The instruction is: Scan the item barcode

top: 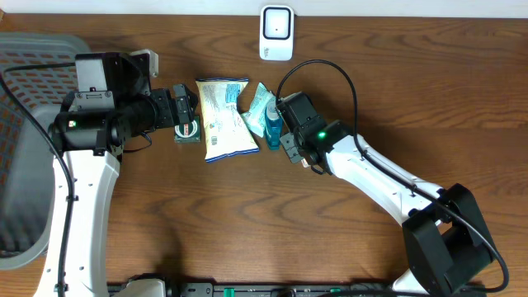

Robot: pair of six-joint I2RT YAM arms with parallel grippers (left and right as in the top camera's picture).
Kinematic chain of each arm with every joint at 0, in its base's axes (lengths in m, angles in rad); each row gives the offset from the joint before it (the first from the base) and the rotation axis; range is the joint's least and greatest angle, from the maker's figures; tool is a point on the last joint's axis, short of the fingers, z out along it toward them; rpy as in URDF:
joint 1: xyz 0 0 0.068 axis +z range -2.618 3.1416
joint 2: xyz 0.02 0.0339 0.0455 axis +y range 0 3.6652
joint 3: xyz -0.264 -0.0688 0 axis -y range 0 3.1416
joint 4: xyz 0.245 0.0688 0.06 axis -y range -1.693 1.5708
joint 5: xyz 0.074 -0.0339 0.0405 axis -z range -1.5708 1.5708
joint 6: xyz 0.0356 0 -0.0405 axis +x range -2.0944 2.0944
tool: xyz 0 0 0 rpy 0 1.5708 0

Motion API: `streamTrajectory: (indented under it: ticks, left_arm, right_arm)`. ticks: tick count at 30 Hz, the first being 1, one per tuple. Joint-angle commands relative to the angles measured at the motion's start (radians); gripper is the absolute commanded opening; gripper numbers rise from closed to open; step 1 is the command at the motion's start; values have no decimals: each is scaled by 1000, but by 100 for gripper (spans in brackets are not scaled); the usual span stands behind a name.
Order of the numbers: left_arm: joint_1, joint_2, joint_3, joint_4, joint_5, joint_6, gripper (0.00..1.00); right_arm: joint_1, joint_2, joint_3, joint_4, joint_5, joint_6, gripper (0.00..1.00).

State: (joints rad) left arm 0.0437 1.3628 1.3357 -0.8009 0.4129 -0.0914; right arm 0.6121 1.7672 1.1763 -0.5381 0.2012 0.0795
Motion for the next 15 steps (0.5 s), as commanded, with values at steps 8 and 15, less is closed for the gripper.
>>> streamTrajectory:
  ticks: [8,15]
  left_arm:
    - [-1,3,2,1,-7,16,98]
    - [-1,3,2,1,-7,16,98]
  right_arm:
    - [-14,-62,-23,-45,40,5,27]
    - [-58,-266,-17,-38,40,5,39]
